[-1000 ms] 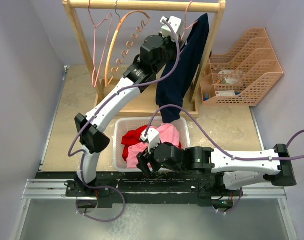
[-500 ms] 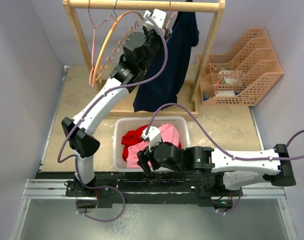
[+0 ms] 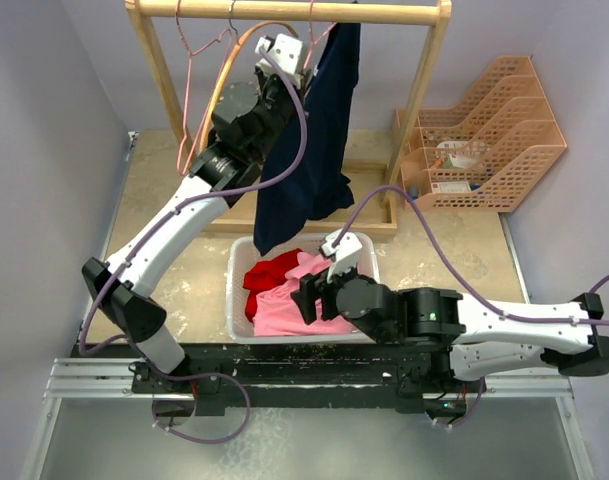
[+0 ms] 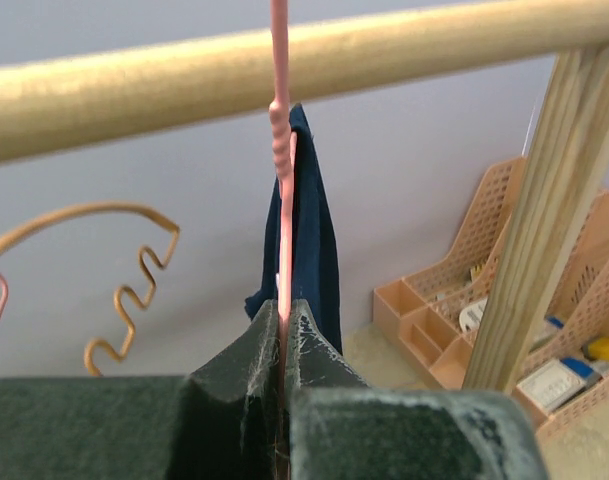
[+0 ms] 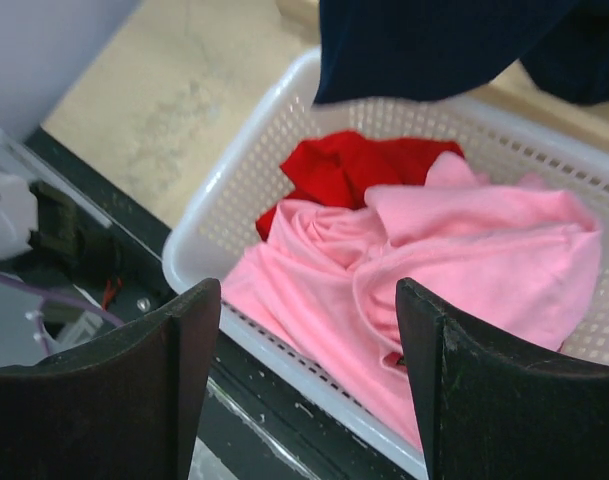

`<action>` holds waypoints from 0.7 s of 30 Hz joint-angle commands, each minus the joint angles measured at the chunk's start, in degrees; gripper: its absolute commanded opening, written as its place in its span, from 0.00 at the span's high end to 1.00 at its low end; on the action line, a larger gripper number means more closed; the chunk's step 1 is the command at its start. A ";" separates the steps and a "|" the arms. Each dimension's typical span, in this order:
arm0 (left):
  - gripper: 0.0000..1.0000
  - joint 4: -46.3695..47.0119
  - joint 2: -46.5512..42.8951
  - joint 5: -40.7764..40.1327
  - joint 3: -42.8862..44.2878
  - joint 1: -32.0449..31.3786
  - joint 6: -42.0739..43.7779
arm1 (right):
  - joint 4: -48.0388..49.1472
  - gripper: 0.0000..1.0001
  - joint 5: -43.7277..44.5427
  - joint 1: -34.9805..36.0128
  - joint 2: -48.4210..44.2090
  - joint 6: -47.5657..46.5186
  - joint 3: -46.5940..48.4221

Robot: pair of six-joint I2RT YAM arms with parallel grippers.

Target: Remove the t-shirt from the hanger

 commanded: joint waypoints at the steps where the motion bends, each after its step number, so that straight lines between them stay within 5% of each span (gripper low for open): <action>1: 1.00 5.26 -6.62 0.53 -5.97 0.33 1.09 | 1.51 0.26 8.61 0.37 -3.00 -1.82 5.39; 7: 1.00 3.34 -13.90 2.93 -15.77 0.29 -2.64 | -0.47 0.16 19.23 0.29 -3.90 -2.04 12.40; 13: 1.00 -0.40 -20.76 5.27 -22.53 -0.16 -8.02 | 11.93 0.34 29.98 -2.62 -7.50 -12.63 15.22; 16: 1.00 -2.19 -23.56 6.40 -24.07 -0.67 -9.88 | 17.54 0.35 23.41 -9.78 -8.98 -16.57 15.32; 21: 1.00 -5.13 -27.12 7.12 -26.05 -1.54 -12.16 | 12.49 0.34 3.46 -28.51 -3.59 -12.78 21.22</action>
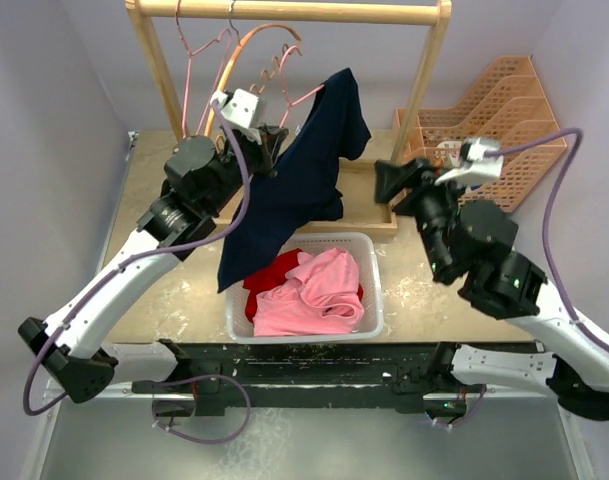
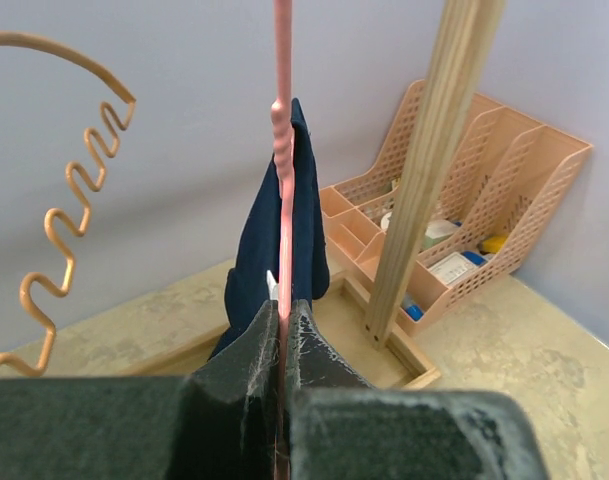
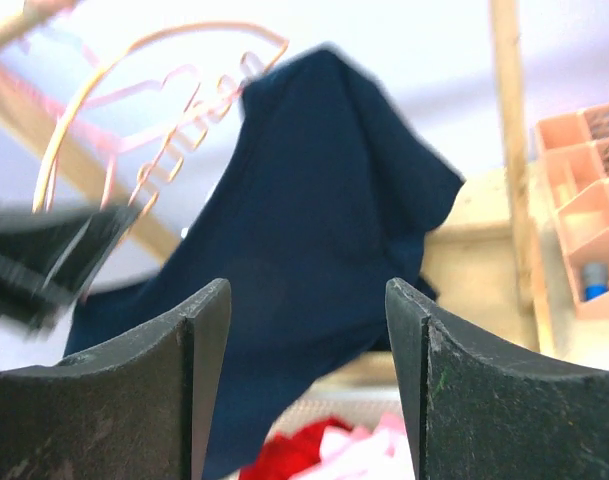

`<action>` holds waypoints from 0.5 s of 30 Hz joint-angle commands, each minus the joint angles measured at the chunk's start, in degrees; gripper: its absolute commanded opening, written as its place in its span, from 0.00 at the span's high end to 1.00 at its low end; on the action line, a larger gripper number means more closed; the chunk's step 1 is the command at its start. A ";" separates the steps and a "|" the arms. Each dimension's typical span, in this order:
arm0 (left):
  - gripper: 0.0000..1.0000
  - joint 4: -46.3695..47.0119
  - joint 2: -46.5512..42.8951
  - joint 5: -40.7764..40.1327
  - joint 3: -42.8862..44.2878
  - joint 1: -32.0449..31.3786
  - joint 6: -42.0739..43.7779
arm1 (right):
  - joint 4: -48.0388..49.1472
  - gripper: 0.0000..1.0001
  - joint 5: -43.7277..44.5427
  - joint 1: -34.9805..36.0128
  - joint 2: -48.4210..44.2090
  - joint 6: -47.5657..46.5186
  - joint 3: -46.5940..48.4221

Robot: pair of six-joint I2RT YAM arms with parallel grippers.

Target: Remove the t-shirt from the hanger

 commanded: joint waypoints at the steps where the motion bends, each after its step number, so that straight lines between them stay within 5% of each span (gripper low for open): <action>1: 1.00 1.06 -4.83 2.35 -1.17 -0.80 -3.91 | 1.06 0.34 -15.98 -12.82 5.96 -0.22 6.79; 7: 1.00 -3.35 -6.50 2.91 -2.36 -1.22 -6.15 | 3.60 0.38 -29.73 -20.09 16.18 -1.14 13.86; 15: 1.00 -3.94 -9.20 0.45 -6.21 -1.56 -9.21 | 3.79 0.41 -37.45 -23.75 23.98 1.20 18.02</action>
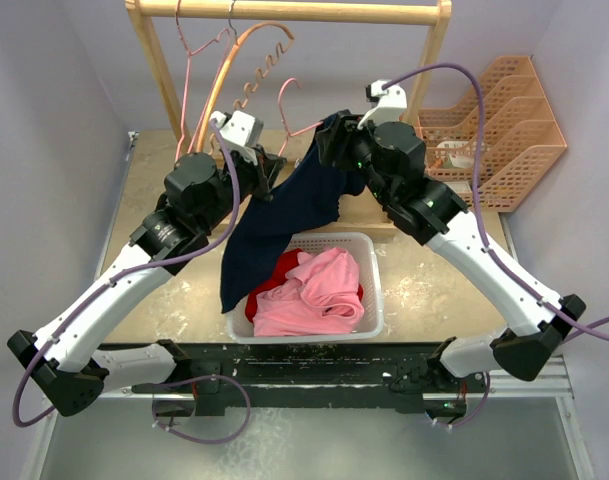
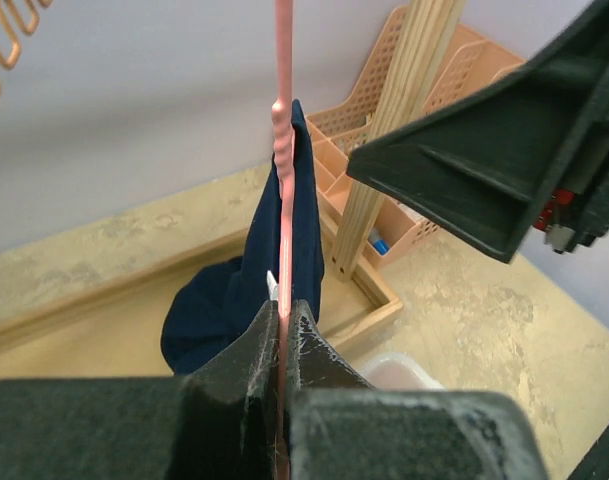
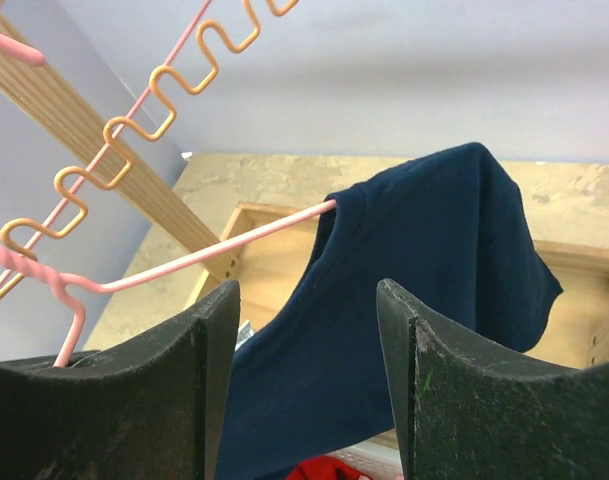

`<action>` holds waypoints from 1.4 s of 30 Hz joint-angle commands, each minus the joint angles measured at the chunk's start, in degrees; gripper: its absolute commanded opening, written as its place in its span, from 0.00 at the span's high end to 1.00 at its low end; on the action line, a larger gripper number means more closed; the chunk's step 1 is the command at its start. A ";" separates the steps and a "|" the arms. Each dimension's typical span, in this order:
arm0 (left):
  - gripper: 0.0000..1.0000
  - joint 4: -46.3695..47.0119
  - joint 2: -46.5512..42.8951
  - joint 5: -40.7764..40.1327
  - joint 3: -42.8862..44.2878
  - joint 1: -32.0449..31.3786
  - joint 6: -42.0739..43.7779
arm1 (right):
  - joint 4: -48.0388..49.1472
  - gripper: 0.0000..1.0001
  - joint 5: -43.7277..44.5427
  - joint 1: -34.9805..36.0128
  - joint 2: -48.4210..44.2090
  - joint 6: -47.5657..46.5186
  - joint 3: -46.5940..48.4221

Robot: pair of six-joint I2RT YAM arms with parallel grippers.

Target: Remove the t-shirt from the hanger

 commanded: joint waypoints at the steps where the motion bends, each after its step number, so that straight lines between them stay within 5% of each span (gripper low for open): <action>1: 1.00 2.69 -3.05 -1.72 -0.36 -0.42 -2.53 | 2.65 0.41 -5.82 -0.93 0.03 1.30 3.20; 30: 1.00 5.83 -3.92 1.07 -1.78 -0.54 -5.30 | 5.48 0.46 -4.18 -2.29 3.06 3.56 -3.98; 42: 1.00 5.06 -6.02 4.91 -1.17 -0.58 -6.68 | 4.99 0.60 -1.41 -4.27 6.45 1.64 -0.47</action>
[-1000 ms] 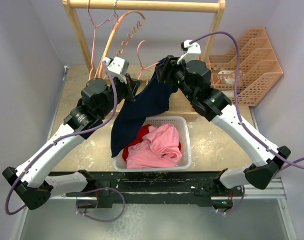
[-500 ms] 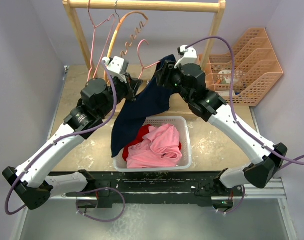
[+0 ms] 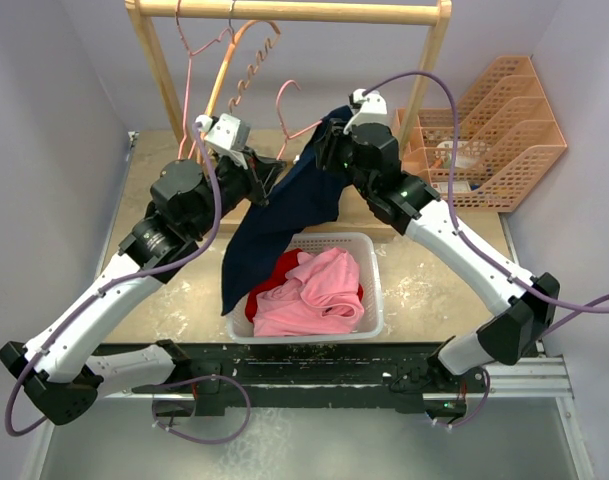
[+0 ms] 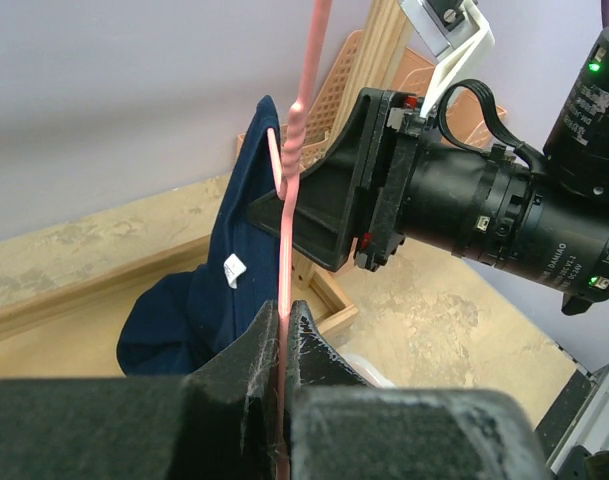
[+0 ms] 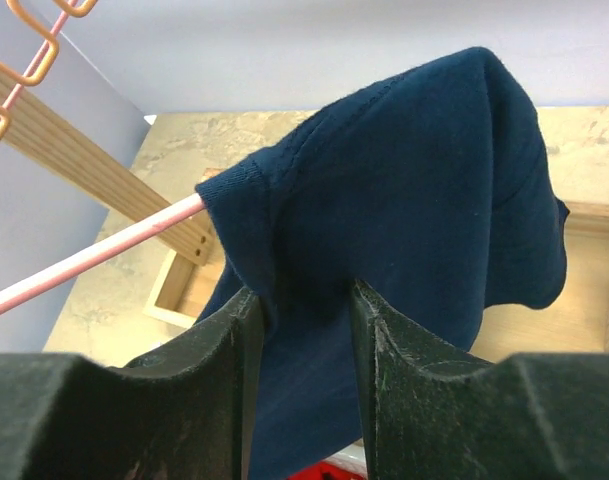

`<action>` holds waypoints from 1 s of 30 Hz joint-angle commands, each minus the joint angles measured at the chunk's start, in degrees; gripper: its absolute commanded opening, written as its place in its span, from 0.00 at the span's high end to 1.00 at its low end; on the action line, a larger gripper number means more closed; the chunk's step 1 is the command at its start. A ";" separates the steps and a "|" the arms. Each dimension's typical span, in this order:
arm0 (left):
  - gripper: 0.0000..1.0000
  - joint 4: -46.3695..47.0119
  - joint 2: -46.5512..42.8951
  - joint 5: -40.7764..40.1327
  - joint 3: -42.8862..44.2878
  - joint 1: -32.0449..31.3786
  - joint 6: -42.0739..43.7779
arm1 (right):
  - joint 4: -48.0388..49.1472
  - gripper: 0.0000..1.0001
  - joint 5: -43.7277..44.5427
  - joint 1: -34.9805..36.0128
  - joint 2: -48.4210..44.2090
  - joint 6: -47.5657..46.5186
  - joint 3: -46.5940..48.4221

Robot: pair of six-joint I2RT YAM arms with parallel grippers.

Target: Remove the t-shirt from the hanger

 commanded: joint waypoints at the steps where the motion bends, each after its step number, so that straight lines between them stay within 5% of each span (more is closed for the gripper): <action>1: 1.00 4.45 -2.61 1.88 0.86 -0.30 -1.47 | 2.25 0.61 2.85 -0.83 -0.46 -1.73 3.20; 4: 1.00 3.98 -2.69 1.58 0.63 -0.25 -1.28 | 3.07 0.66 4.09 -1.04 -1.15 -3.24 3.00; 5: 1.00 3.84 -2.63 1.70 0.44 -0.33 -1.38 | 3.44 0.85 4.36 -1.08 -1.36 -3.94 3.00; 8: 1.00 3.19 -2.56 1.70 -0.24 -0.32 -1.63 | 3.92 1.00 5.71 -1.15 -2.04 -5.81 3.88; 20: 1.00 -1.66 -6.13 3.50 -4.41 -0.37 -3.24 | 2.61 1.00 17.41 -2.98 -2.91 -18.96 12.76; 30: 1.00 -4.87 -12.57 10.56 -4.10 -0.37 -5.84 | 0.16 1.00 16.75 -11.28 -0.87 -17.81 12.34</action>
